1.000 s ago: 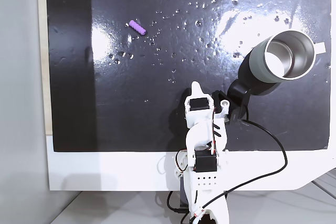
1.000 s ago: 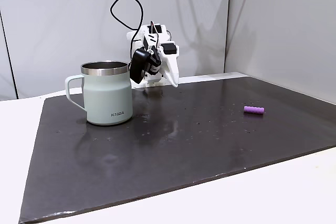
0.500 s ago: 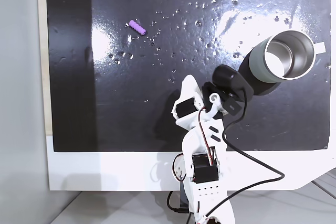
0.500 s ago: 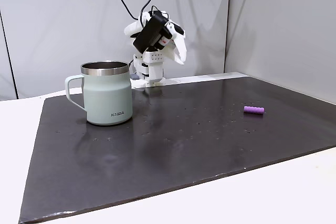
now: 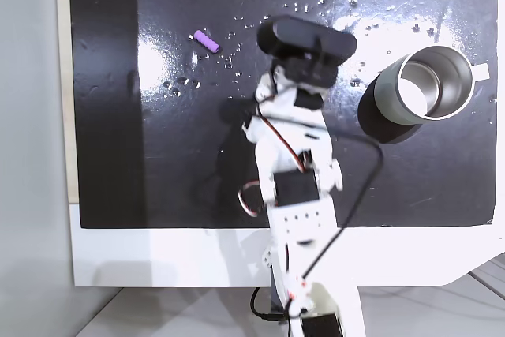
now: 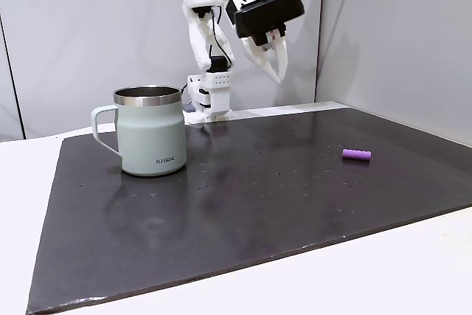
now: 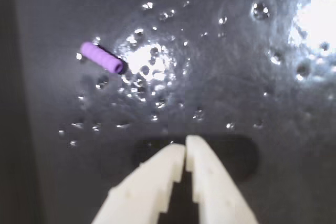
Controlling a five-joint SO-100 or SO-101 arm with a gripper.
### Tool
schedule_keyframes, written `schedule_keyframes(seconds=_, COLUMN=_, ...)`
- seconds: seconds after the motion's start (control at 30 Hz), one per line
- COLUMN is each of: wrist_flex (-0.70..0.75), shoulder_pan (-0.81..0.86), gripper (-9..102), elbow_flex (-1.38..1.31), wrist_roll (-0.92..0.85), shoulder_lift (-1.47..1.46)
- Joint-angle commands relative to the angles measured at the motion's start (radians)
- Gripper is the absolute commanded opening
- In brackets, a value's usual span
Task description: Grasp a pengrip and put it in the cup.
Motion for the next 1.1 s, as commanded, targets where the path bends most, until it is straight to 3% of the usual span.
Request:
schedule_keyframes(seconds=0.0, wrist_flex=-0.02, shoulder_pan=0.017, gripper=0, elbow_flex=-0.219, wrist_roll=-0.061, shoulder_lift=-0.209)
schedule_keyframes(seconds=0.23, wrist_flex=-0.109, shoulder_pan=-0.012, gripper=0, elbow_flex=-0.4, wrist_roll=-0.192, shoulder_lift=-0.535)
schedule_keyframes(seconds=0.43, wrist_flex=-0.064, shoulder_pan=-0.035, gripper=0, elbow_flex=-0.62, wrist_roll=-0.195, shoulder_lift=-0.782)
schedule_keyframes(seconds=0.73, wrist_flex=-0.058, shoulder_pan=-0.094, gripper=2, elbow_flex=-0.781, wrist_roll=-0.221, shoulder_lift=-0.933)
schedule_keyframes(seconds=0.97, wrist_flex=0.173, shoulder_pan=-0.176, gripper=19, elbow_flex=-0.957, wrist_roll=-0.278, shoulder_lift=-0.983)
schedule_keyframes(seconds=1.07, wrist_flex=0.199, shoulder_pan=-0.199, gripper=21, elbow_flex=-0.98, wrist_roll=-0.316, shoulder_lift=-1.002)
